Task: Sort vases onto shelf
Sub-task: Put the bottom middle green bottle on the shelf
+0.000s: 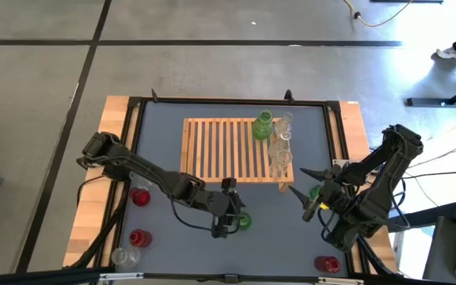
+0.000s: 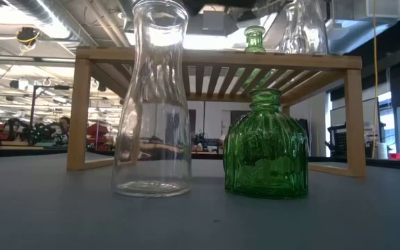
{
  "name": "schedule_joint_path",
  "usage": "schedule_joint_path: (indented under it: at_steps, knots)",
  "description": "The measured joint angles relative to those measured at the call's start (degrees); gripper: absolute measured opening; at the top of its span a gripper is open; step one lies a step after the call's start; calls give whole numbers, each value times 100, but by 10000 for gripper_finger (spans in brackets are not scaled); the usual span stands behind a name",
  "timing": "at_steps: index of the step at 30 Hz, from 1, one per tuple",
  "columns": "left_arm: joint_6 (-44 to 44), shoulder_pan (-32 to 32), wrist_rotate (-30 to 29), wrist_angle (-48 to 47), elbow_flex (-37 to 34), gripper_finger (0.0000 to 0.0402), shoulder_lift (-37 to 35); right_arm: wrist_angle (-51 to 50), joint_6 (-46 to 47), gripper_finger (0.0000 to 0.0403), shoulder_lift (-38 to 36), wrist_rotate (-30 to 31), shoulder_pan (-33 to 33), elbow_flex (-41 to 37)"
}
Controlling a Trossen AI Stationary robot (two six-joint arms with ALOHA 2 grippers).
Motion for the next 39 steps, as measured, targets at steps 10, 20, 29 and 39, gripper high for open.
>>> schedule_joint_path:
  at_steps: [10,20,29,39]
  knots:
    - [-480,25,177,60,12,165,495,111,-2,294,12,-73,15,0]
    - [-899,229,671,-314,346,165,619,105,-3,294,12,-71,15,0]
    - [-830,232,694,-1349,1377,165,1367,88,-11,294,12,-104,13,0]
    - [-806,260,731,-1425,1388,165,1655,94,-11,294,12,-237,13,0]
